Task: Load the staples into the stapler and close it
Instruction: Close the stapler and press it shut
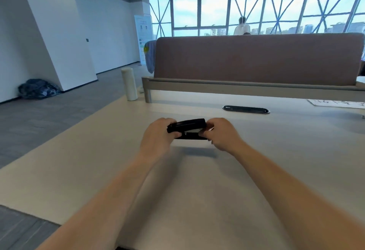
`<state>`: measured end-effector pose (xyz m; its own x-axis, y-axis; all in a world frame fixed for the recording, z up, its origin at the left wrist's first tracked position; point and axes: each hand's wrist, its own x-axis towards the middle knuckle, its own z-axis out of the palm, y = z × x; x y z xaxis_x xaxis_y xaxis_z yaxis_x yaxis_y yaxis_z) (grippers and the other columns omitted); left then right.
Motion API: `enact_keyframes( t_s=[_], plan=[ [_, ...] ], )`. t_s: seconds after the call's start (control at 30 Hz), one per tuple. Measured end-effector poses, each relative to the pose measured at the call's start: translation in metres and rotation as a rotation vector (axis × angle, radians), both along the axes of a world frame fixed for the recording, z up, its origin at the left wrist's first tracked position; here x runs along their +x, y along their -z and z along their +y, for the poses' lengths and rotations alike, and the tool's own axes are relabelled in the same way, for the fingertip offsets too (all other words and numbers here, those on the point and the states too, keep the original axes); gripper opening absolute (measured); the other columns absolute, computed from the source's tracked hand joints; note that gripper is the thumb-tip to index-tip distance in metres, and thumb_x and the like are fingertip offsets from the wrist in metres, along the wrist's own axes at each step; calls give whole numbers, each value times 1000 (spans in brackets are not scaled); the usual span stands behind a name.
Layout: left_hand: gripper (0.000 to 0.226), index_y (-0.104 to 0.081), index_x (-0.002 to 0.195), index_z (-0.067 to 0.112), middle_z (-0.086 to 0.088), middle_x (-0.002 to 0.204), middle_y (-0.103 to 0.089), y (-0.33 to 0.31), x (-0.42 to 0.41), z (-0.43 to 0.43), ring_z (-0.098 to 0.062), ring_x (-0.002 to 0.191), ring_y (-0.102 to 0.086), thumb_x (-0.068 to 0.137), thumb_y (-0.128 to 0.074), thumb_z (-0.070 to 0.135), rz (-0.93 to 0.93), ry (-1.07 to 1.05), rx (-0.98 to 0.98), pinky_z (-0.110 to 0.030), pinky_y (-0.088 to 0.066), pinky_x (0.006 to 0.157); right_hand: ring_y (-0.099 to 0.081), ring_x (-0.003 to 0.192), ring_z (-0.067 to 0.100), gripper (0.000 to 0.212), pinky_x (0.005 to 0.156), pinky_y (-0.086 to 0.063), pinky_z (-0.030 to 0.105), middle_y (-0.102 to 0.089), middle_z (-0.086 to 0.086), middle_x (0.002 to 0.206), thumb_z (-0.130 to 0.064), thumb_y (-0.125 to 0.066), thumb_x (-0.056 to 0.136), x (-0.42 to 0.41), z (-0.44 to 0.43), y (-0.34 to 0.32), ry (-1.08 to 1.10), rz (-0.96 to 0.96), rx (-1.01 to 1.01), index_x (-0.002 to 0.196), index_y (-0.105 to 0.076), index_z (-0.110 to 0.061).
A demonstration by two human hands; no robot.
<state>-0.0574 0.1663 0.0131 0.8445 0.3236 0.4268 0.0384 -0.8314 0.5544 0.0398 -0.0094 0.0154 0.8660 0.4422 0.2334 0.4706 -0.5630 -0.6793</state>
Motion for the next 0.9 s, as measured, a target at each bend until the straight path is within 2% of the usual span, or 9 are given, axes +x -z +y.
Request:
enact_keyframes(
  t_s=[0.07,0.2,0.3,0.37,0.43,0.5,0.7,0.9],
  plan=[
    [17,-69,100,22,1,92,-60,-1,13,27,-19,85,-54,83,-69,23,-4,-42,-3,-27,-34,70,-59,64,25,18,67,-53,38,-68,9,77,-24,-69,83,16,30,-2,-15,13,15,89,-70,-7],
    [34,-66,119,20,-4,104,-56,3,45,81,-21,92,-56,85,-69,19,-25,-122,-46,-22,-35,79,-63,68,29,18,67,-53,39,-70,10,79,-27,-68,83,52,89,0,-25,13,19,86,-69,-9],
    [36,-64,123,17,-1,102,-54,8,71,113,-16,90,-50,86,-67,15,-13,-137,-36,-21,-34,81,-63,71,29,18,65,-49,36,-70,9,79,-27,-69,83,76,125,6,-18,27,17,86,-68,-10],
    [27,-67,113,17,1,96,-53,10,87,129,-15,86,-48,86,-65,12,-6,-144,-58,-20,-33,76,-61,72,29,17,61,-43,34,-67,8,79,-26,-68,84,90,145,11,-12,38,-2,85,-67,-10],
    [10,-65,87,19,0,88,-53,11,99,139,-18,80,-48,85,-62,9,26,-149,-51,-21,-27,61,-57,70,28,15,55,-38,30,-63,7,76,-25,-69,83,102,161,14,-3,35,-19,80,-64,-11],
    [16,-55,73,18,-3,83,-53,14,114,150,-21,76,-47,83,-59,7,53,-153,-51,-27,-22,56,-56,68,26,15,50,-35,27,-62,6,74,-25,-69,82,115,176,17,15,40,-20,79,-65,-11],
    [6,-62,79,8,-11,84,-63,28,144,172,-27,78,-56,82,-57,6,102,-122,-71,-31,-33,64,-58,69,29,15,52,-36,29,-63,7,73,-22,-69,81,147,203,31,66,54,-59,81,-69,-7],
    [11,-65,90,11,-11,94,-65,34,152,180,-29,88,-59,82,-58,13,136,-109,-97,-31,-37,71,-57,66,28,17,50,-36,28,-61,8,69,-21,-69,80,151,207,33,72,62,-65,80,-71,-4]
  ],
)
